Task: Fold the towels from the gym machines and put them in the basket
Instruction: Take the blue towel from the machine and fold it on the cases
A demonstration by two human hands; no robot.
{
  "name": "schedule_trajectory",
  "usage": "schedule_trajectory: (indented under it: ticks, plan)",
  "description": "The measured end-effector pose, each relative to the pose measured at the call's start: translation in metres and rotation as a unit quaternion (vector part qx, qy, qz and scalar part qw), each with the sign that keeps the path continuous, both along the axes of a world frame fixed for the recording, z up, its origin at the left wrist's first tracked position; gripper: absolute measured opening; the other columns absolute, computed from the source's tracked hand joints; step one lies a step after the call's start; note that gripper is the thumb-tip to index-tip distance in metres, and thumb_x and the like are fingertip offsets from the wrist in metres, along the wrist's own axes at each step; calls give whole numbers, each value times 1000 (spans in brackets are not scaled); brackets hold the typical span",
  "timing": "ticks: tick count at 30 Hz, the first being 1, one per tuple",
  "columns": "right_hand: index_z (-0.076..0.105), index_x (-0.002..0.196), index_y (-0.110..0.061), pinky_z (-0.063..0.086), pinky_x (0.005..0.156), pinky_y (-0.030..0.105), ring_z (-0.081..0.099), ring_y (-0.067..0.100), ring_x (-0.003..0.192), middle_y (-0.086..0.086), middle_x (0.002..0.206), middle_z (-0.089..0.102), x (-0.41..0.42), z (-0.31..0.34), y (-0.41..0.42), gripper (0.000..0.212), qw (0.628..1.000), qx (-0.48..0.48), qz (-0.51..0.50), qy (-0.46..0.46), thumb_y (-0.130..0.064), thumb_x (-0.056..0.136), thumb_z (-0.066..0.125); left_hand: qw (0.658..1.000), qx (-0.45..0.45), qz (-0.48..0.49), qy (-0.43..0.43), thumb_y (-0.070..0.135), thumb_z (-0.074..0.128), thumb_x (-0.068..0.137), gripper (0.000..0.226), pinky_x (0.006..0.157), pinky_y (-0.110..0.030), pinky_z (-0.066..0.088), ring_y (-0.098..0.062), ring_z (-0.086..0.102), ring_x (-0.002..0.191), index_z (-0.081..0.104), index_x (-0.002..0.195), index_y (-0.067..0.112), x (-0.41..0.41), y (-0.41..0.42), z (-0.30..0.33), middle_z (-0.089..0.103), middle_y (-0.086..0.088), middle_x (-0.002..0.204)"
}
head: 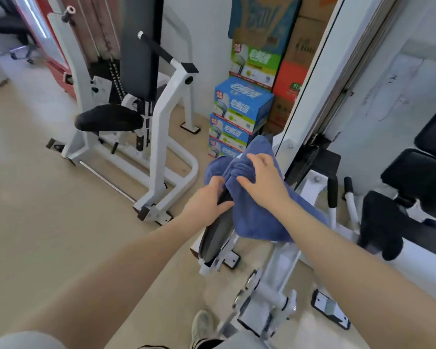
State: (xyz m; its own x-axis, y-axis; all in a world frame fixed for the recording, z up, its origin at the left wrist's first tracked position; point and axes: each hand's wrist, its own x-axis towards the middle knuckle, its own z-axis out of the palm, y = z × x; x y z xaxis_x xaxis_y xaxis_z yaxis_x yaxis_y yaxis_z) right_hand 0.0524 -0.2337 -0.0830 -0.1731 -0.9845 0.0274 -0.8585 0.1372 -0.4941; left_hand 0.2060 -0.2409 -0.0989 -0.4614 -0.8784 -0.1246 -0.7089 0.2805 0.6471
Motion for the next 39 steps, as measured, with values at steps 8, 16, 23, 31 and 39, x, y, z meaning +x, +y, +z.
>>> schedule_trajectory:
  ticks: [8,16,23,31,39]
  plan:
    - [49,101,-4,29,66,29,46,23,82,13,98,53,10,-15,5,15,998,-22,1,-63,-17,95,46,996,32,-28,75,20,64,84,48,77,-24,42,-20,59,88,39,124,8,19,-18,-3,56,0,96]
    - [56,95,-11,44,67,21,55,5,72,-12,79,58,36,20,93,15,966,-152,-20,-209,-22,86,56,978,-93,-114,145,21,65,84,50,89,-17,31,-11,46,110,44,129,11,48,14,25,51,-4,124]
    - [60,80,-20,46,66,13,57,0,69,-10,73,61,104,36,193,7,922,-161,-66,-346,-19,74,59,940,2,-263,218,11,59,87,31,81,-4,38,8,53,87,49,115,22,83,97,35,56,19,99]
    - [63,95,-9,49,72,25,60,12,81,2,91,64,128,9,319,11,891,-109,-302,-320,-15,86,63,908,272,-264,179,18,53,92,9,63,-14,47,-2,58,64,60,90,13,83,197,29,62,3,76]
    - [59,84,-13,50,78,28,57,16,83,4,96,53,127,22,438,3,915,-156,-324,-182,-13,87,57,884,361,-277,111,18,55,90,28,53,-15,43,-8,55,55,56,62,15,26,301,34,59,5,52]
